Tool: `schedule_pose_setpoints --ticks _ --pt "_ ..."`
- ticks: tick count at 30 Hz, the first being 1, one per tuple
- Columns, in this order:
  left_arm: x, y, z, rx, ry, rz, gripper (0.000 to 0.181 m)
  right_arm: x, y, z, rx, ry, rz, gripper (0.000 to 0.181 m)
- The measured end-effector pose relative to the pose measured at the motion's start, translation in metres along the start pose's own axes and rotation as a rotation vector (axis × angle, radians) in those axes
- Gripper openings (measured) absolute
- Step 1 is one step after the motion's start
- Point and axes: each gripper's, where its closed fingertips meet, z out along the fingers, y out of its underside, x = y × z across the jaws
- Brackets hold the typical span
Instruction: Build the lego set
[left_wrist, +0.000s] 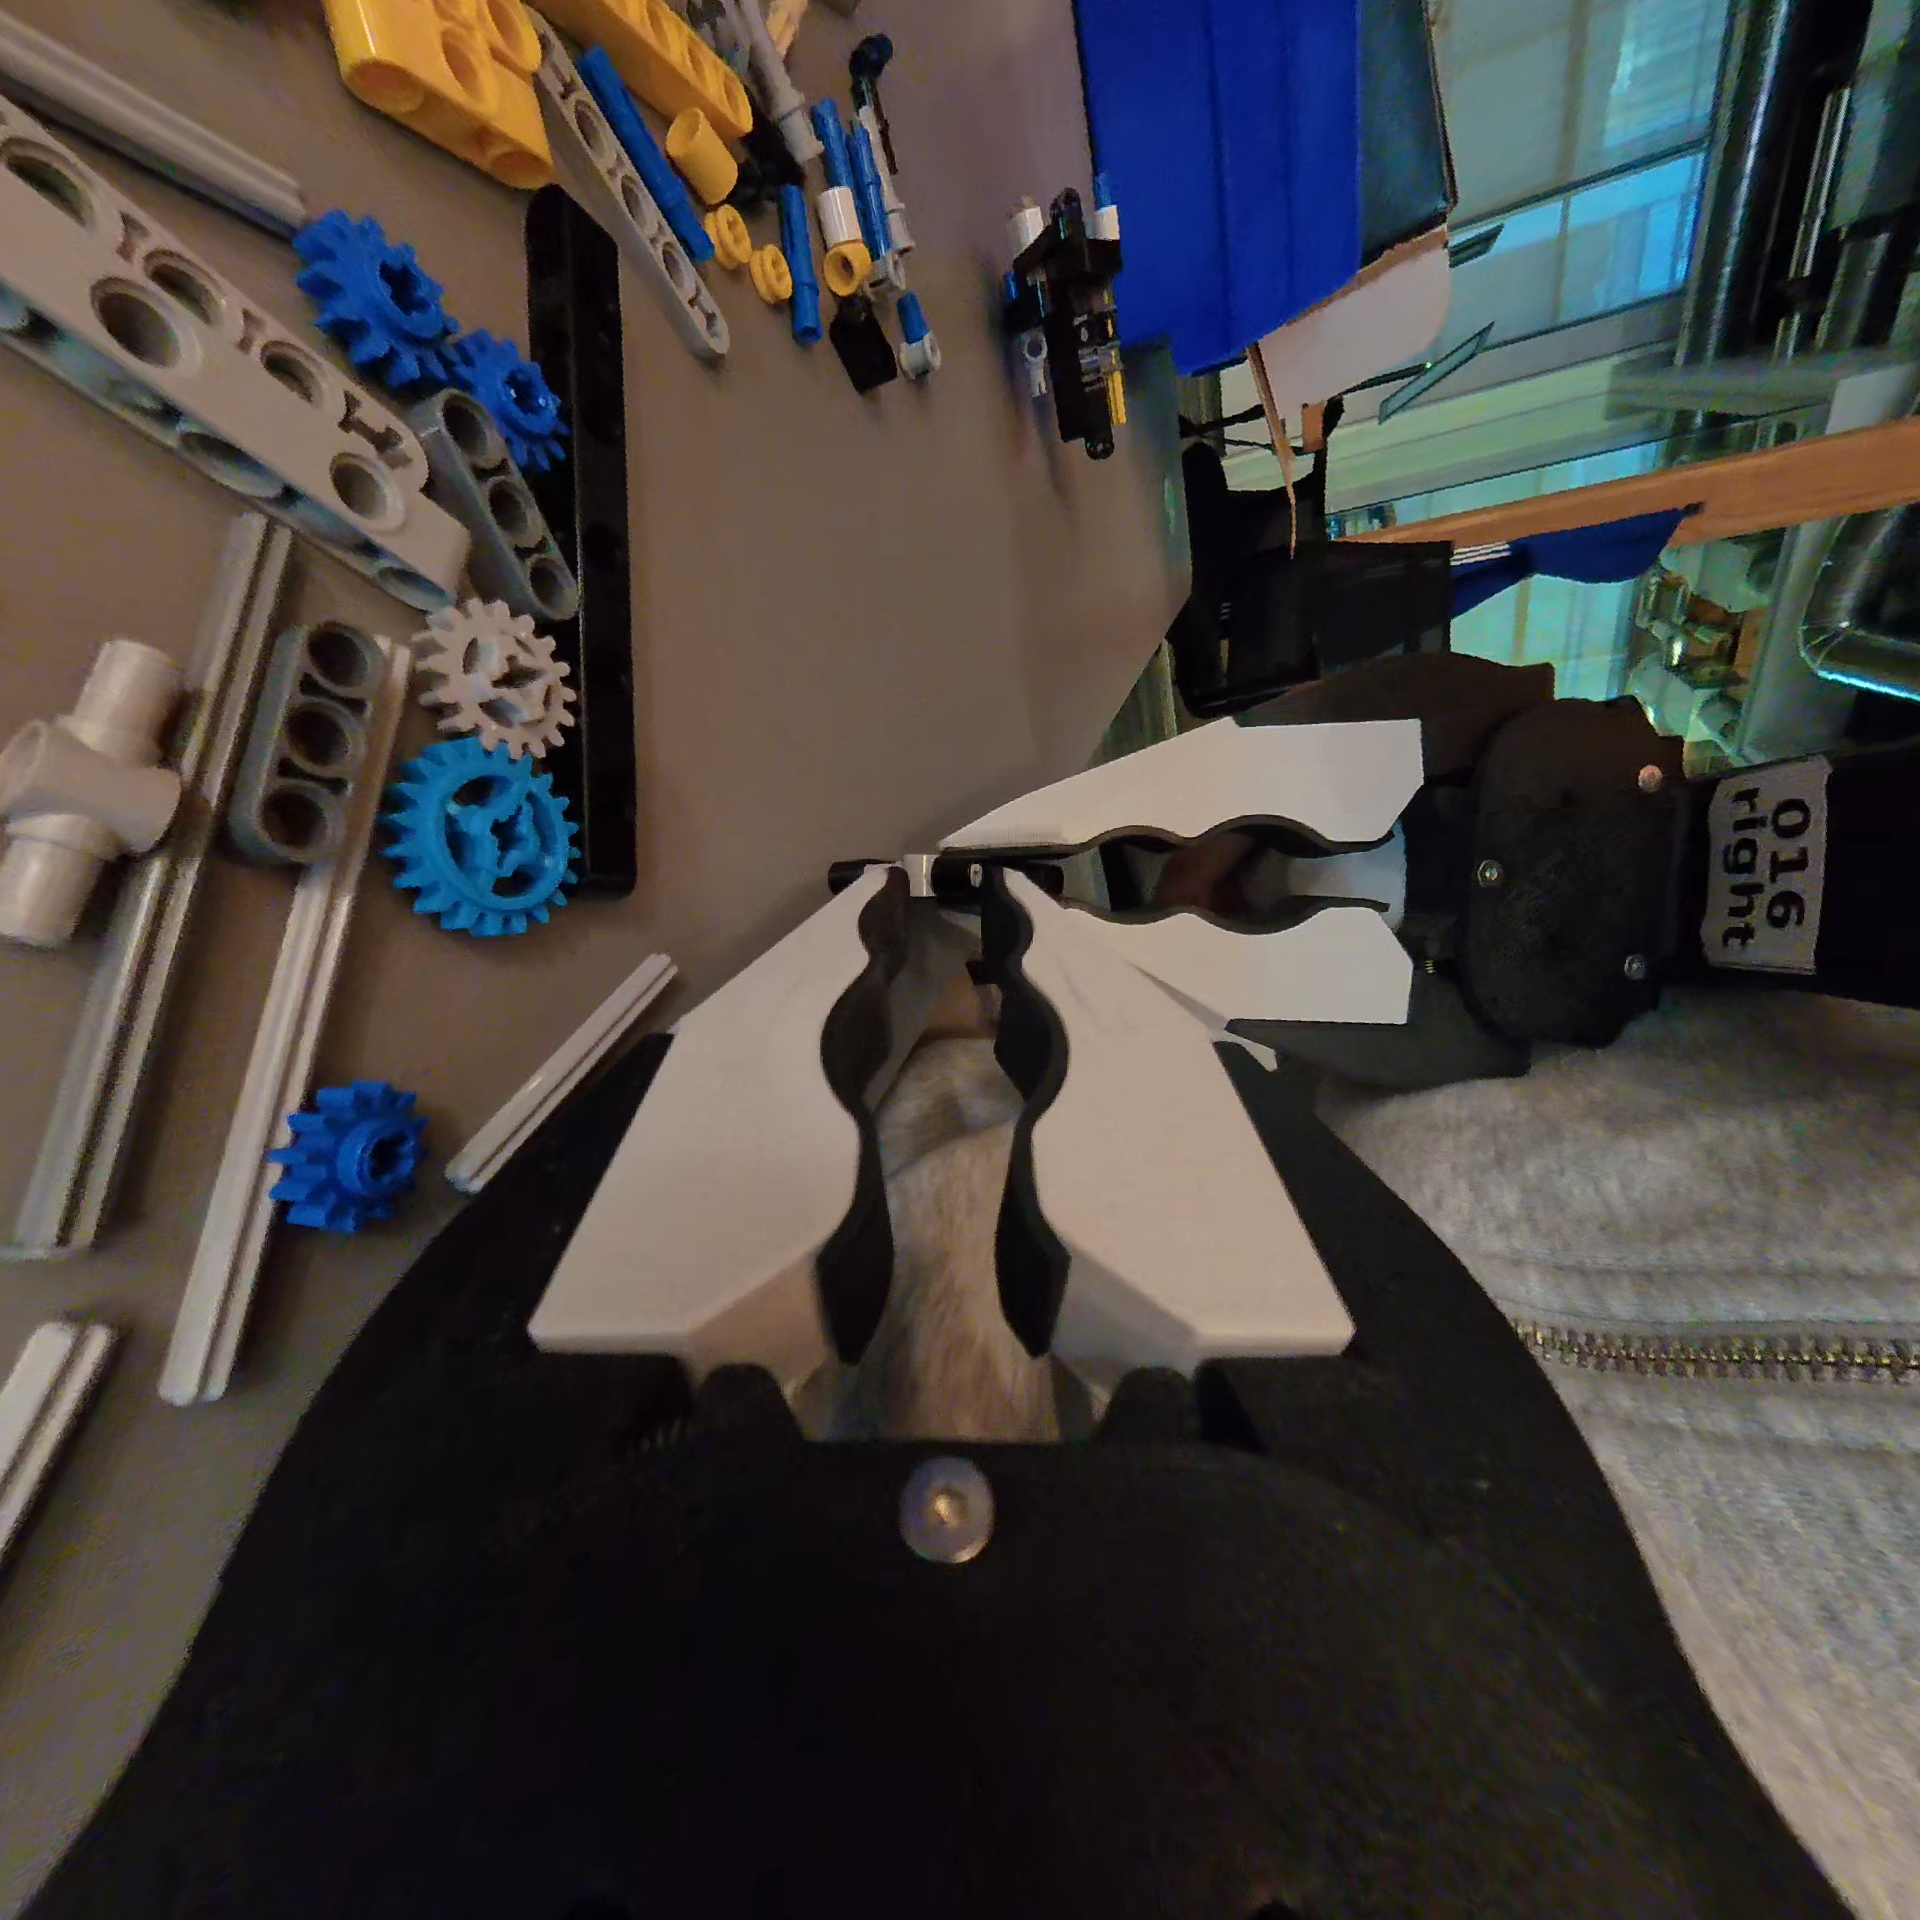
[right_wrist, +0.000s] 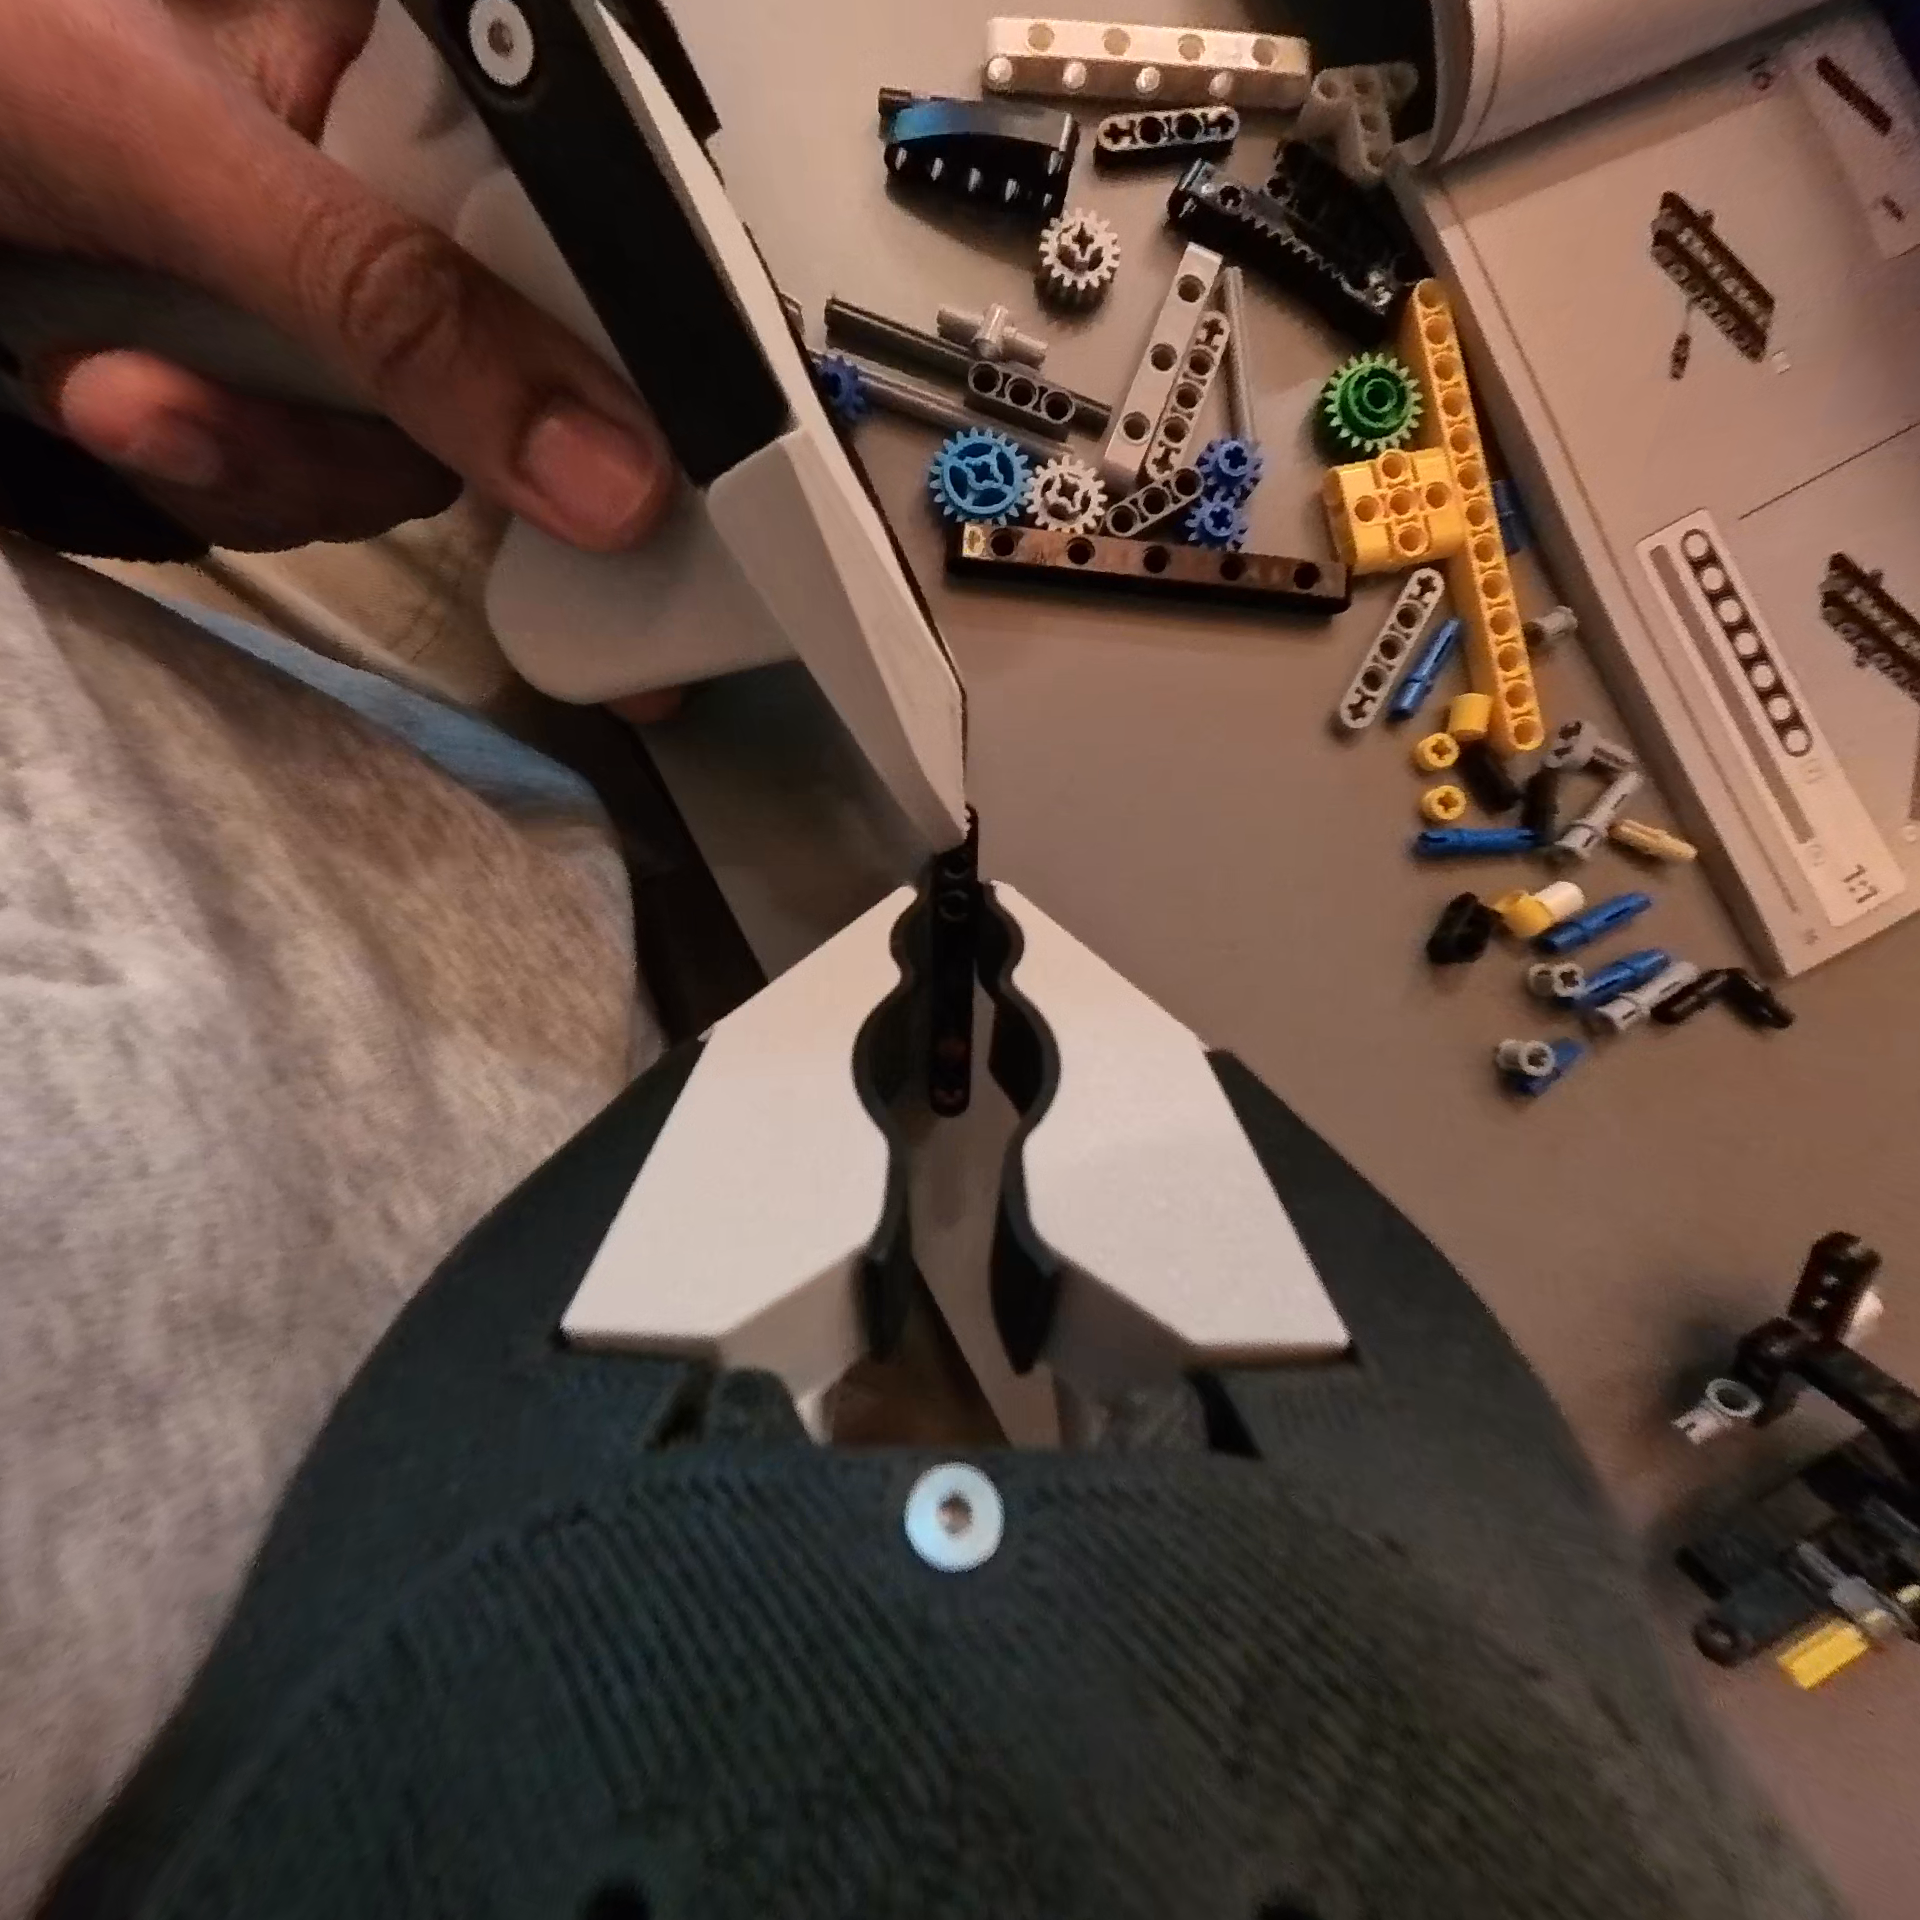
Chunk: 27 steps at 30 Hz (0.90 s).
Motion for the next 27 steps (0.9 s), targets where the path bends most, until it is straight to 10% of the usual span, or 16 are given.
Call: schedule_pose_setpoints --ticks 27 --pt "-0.0010 -0.0030 0.0011 0.010 0.013 -0.091 0.012 0.0016 0.0011 0.0005 -0.036 -0.024 -0.016 0.005"
